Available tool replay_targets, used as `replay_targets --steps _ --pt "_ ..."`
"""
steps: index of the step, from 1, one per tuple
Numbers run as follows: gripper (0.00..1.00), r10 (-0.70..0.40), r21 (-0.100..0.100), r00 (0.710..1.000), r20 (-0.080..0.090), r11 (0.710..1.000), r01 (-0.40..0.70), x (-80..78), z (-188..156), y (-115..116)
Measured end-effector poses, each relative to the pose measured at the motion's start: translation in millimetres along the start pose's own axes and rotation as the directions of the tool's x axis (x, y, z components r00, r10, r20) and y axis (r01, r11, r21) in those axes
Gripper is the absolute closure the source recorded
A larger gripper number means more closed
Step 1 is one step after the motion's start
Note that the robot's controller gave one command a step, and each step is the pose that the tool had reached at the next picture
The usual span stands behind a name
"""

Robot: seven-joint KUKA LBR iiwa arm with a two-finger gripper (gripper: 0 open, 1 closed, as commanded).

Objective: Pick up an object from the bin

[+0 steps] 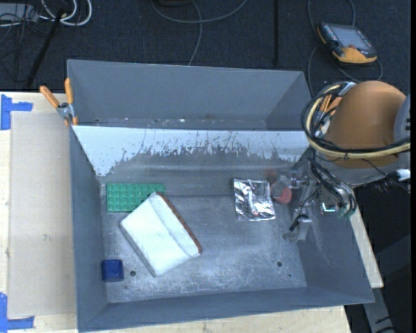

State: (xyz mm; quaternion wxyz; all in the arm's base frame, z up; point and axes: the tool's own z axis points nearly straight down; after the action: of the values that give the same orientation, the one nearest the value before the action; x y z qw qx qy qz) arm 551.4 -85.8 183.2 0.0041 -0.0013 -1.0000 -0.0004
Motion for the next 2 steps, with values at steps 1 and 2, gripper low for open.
replay_targets --steps 1,2 --pt "0.0 -0.095 0.0 0.996 0.004 0.996 0.095 -45.2 108 6" --pt "0.0 -0.278 0.002 0.96 0.007 0.961 0.278 0.9 65 37"
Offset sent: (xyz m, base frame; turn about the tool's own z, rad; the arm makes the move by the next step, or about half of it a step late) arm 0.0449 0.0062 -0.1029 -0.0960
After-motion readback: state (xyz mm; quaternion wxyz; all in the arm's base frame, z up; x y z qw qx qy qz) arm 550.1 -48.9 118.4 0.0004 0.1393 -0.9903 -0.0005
